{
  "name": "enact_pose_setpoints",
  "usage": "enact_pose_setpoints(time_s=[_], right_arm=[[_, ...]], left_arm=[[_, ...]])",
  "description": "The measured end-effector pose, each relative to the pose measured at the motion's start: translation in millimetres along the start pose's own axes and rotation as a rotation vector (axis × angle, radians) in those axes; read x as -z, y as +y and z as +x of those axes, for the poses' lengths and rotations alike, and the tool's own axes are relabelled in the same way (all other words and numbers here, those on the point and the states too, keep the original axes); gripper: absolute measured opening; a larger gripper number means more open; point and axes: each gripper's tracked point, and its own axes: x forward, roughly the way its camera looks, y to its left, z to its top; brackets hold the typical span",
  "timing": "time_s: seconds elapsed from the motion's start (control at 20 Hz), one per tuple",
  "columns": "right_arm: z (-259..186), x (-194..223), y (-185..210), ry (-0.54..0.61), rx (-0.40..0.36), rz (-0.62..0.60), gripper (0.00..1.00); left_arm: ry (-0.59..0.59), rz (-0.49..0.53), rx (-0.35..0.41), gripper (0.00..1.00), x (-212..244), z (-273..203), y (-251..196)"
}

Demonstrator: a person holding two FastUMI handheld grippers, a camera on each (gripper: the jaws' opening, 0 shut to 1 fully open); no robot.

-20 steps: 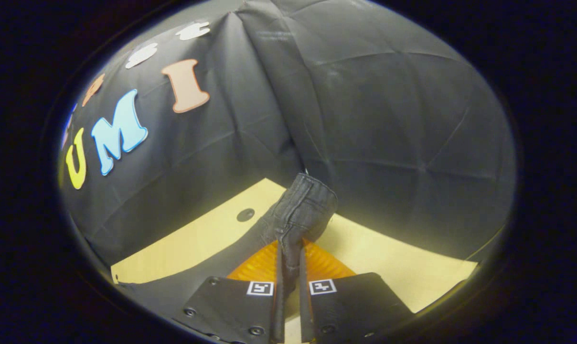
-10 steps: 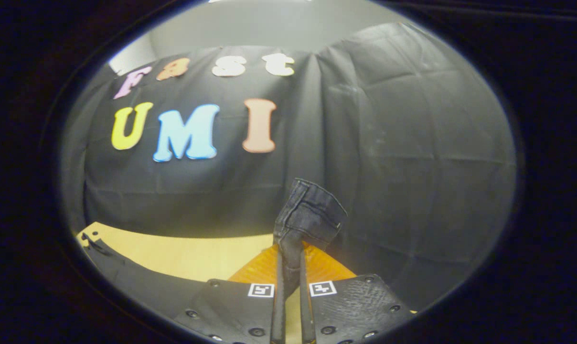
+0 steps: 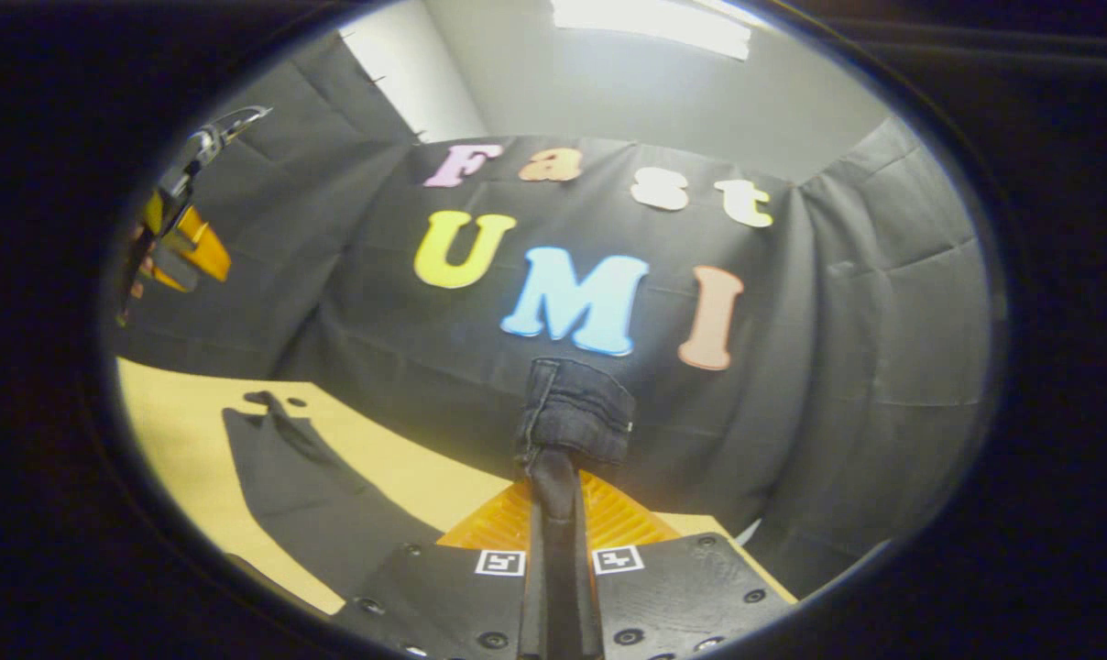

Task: Grasp the waist and the cuffs of the jeans and fold them to make the two legs overlap; first hold the waist and fold one-third of the jeans toward the cuffs, then hold the cuffs and fold the remaining one-third in the same direction to finish folding.

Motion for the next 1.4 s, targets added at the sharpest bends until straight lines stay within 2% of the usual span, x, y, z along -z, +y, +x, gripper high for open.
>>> enact_pose_setpoints(time_s=[0.05, 0.3, 0.35, 0.45, 0.5, 0.55, 0.6, 0.75, 0.9, 1.15, 1.3, 1.4], right_arm=[[5, 13, 25, 0.014, -0.065, -0.008, 0.11], [-1, 78, 107, 0.123, -0.278, -0.080, 0.14], [-5, 88, 118, 0.157, -0.309, -0.088, 0.14], [-18, 105, 131, 0.215, -0.361, -0.101, 0.19], [-25, 107, 132, 0.229, -0.375, -0.108, 0.27], [-28, 105, 131, 0.229, -0.379, -0.117, 0.30], [-29, 100, 129, 0.223, -0.381, -0.125, 0.37], [-29, 104, 121, 0.251, -0.367, -0.131, 0.45], [-40, 89, 112, 0.258, -0.371, -0.045, 0.96], [-40, 50, 70, 0.213, -0.272, 0.055, 0.96], [-35, 30, 32, 0.194, -0.172, 0.119, 0.95], [-31, 26, 6, 0.197, -0.099, 0.117, 0.95]], left_arm=[[-0.001, -0.003, -0.007, 0.97, 2, -4, 3], [0.032, -0.005, -0.059, 0.97, 20, -11, 24], [0.049, -0.008, -0.070, 1.00, 26, -11, 29], [0.092, -0.029, -0.080, 0.97, 38, -7, 34], [0.117, -0.050, -0.085, 0.97, 44, -3, 37], [0.147, -0.080, -0.088, 0.97, 53, 4, 39], [0.177, -0.116, -0.094, 0.97, 62, 11, 41], [0.288, -0.247, -0.113, 0.98, 89, 36, 50], [0.368, -0.388, -0.129, 0.98, 114, 65, 55], [0.436, -0.609, -0.181, 0.98, 153, 113, 83], [0.444, -0.656, -0.226, 0.98, 163, 130, 109], [0.441, -0.687, -0.228, 0.97, 161, 145, 119]])
